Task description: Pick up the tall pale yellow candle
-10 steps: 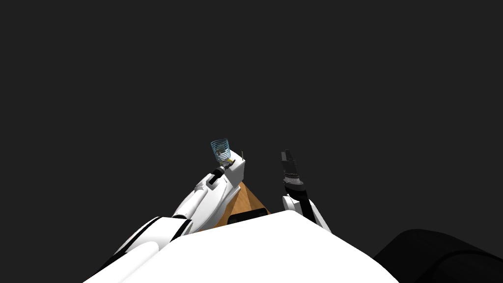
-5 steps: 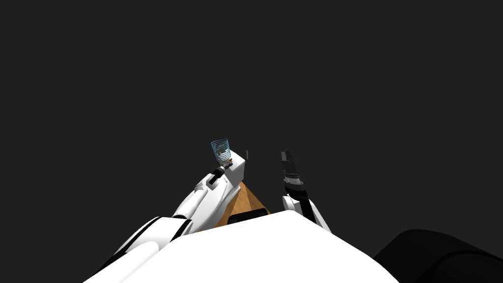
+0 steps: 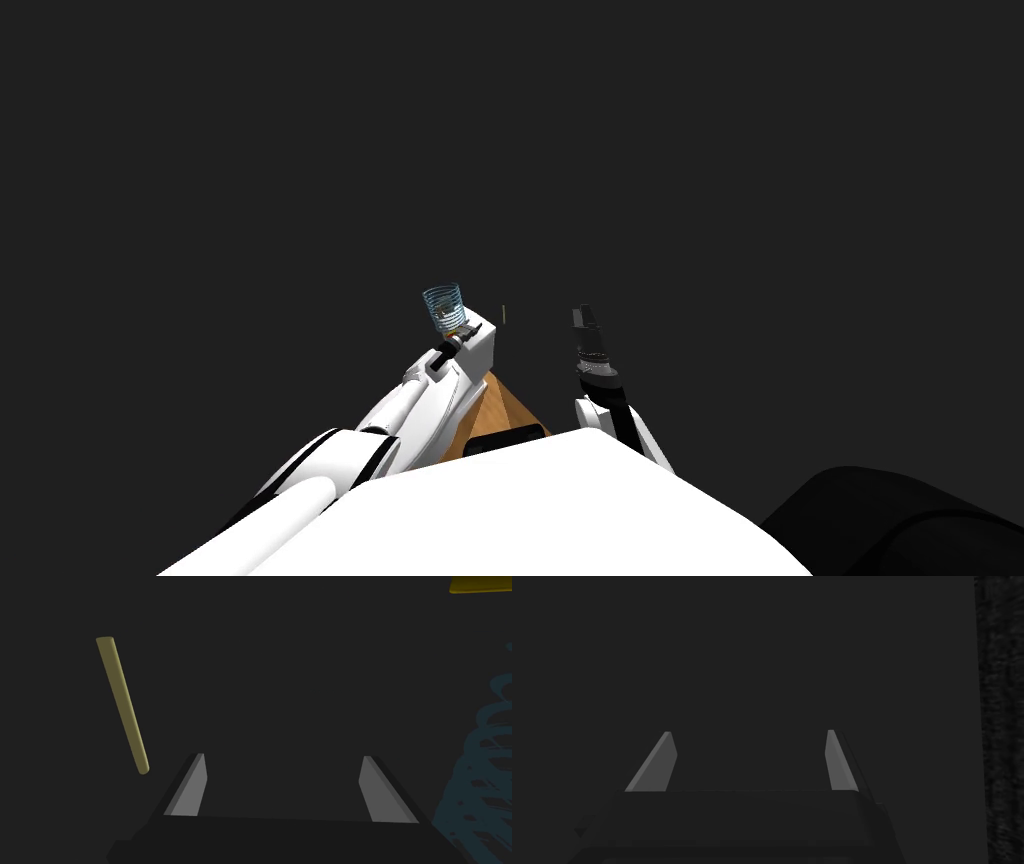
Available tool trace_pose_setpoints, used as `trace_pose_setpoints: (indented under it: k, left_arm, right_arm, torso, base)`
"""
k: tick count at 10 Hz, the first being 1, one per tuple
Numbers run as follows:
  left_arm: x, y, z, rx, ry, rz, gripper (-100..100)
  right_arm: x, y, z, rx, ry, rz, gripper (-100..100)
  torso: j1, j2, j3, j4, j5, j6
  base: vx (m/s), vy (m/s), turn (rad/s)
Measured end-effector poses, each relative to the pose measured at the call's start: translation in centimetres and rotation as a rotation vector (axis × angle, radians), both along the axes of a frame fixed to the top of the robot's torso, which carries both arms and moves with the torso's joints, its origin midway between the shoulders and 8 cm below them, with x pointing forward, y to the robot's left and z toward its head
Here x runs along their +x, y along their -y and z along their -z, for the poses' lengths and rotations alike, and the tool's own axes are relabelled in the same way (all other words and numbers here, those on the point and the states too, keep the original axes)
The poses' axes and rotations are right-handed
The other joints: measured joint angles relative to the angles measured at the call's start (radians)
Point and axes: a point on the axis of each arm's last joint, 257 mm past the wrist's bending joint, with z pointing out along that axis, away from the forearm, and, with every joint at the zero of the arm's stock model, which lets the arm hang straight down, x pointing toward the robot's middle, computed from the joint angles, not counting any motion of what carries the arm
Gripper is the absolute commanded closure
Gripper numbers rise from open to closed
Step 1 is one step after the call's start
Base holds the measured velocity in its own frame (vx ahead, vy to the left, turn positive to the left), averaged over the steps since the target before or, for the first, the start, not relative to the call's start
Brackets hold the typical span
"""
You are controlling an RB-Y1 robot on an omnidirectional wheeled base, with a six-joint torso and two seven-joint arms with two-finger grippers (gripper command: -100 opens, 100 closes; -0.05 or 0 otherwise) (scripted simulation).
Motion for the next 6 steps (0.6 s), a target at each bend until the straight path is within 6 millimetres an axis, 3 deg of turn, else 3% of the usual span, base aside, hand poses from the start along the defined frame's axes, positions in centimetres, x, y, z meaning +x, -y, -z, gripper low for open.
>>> trace_pose_setpoints:
  k: [6]
  left_arm:
    - [0.2, 5.9, -0.5, 0.009, -0.022, 0.089, -100]
  right_arm:
    - [0.0, 0.0, 0.0, 0.0, 0.0, 0.0, 0]
  torso:
    - [0.0, 0.0, 0.0, 0.0, 0.0, -0.001]
  base:
    - [0.01, 0.033, -0.179]
